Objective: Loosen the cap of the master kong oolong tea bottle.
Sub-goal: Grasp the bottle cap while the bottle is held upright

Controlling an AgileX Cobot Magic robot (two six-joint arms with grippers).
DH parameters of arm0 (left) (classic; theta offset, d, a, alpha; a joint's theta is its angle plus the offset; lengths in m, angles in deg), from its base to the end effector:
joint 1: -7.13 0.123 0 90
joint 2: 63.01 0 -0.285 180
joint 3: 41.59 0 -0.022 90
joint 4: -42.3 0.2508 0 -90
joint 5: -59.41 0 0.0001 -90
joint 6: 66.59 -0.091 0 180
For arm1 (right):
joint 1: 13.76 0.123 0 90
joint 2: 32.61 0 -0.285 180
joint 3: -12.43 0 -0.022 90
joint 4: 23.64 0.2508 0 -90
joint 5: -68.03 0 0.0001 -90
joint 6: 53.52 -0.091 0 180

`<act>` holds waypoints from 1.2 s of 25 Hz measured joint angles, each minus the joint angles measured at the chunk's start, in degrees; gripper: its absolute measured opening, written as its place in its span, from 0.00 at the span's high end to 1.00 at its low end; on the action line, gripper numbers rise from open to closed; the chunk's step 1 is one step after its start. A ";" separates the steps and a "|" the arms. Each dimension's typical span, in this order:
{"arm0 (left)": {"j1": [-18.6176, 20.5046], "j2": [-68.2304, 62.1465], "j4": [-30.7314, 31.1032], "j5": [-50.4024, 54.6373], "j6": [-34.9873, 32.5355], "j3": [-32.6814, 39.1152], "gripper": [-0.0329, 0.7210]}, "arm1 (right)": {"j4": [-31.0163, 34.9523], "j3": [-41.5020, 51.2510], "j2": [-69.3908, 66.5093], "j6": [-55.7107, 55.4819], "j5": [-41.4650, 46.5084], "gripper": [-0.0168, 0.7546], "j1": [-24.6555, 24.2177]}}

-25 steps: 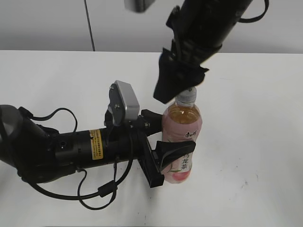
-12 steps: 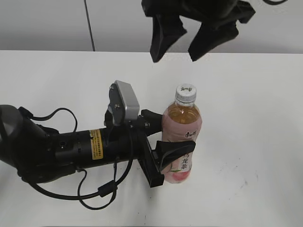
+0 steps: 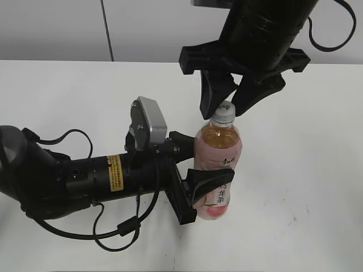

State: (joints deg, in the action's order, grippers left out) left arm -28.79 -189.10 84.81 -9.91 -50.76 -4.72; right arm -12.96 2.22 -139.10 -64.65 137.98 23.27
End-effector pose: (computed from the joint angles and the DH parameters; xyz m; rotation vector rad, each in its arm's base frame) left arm 0.2350 -0.2412 0.1075 1.0598 1.4784 -1.0188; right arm 0.2733 0.2260 0.3038 -0.6036 2.9094 0.3950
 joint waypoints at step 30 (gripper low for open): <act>0.00 0.00 0.14 -0.06 0.00 0.00 0.42 | 7.52 -3.17 0.05 61.99 0.23 0.19 0.38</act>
State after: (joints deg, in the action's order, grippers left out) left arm -28.79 -189.10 84.95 -9.96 -50.75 -4.72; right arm -5.44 -0.96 -139.05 -2.66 138.22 23.65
